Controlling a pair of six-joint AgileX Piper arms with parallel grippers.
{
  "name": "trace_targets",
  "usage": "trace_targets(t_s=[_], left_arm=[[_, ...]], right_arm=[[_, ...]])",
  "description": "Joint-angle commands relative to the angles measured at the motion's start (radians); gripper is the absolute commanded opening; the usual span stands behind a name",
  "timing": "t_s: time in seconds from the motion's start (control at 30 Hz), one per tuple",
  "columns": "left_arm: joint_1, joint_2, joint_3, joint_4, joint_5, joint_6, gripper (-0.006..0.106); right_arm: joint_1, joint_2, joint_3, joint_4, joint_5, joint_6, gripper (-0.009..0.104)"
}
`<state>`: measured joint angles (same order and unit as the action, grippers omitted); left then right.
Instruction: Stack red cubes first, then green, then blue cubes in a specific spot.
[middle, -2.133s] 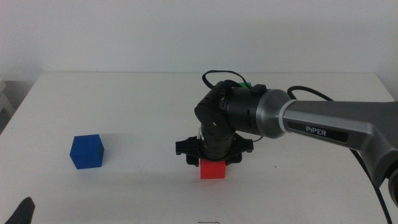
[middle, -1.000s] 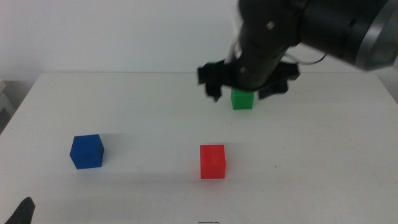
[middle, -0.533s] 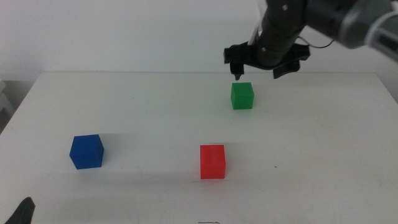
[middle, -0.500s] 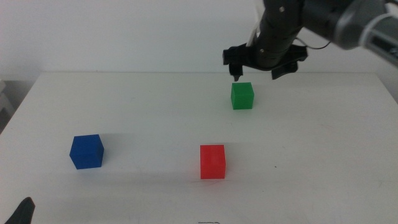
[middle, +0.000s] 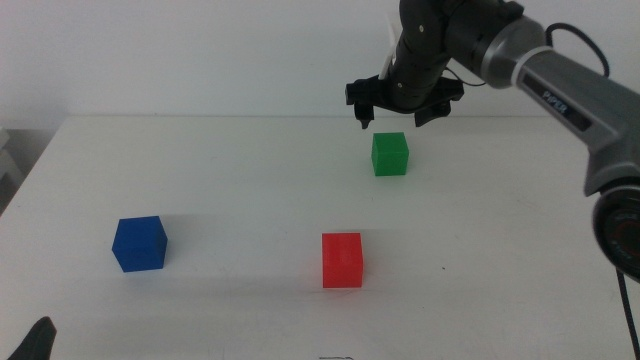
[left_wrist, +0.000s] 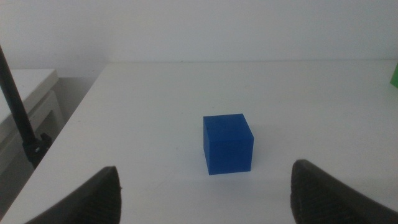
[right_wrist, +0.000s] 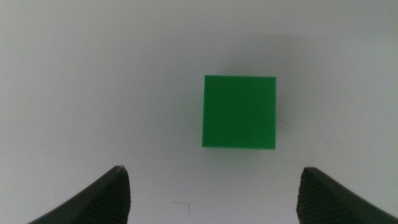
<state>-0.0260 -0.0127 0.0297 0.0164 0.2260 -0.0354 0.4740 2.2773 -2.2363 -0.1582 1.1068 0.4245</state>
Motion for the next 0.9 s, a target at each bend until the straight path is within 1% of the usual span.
trace_targets(t_s=[0.0,0.27,0.53,0.87], left_arm=[[0.000,-0.018,-0.004,-0.010,-0.079,-0.013,0.094],[0.000,-0.018,-0.004,-0.010,-0.079,-0.013,0.094],[0.000,-0.018,-0.004,-0.010,-0.079,-0.013,0.094],[0.000,-0.018,-0.004,-0.010,-0.079,-0.013,0.094]], right_arm=[[-0.019,-0.039,-0.059,-0.017,-0.025,-0.013,0.094],[-0.039,0.020,-0.070,-0.032,-0.067,-0.013,0.094],[-0.041,0.045,-0.070,-0.031,-0.129,-0.023,0.094],[-0.053,0.082,-0.070,-0.039,-0.138,-0.023,0.094]])
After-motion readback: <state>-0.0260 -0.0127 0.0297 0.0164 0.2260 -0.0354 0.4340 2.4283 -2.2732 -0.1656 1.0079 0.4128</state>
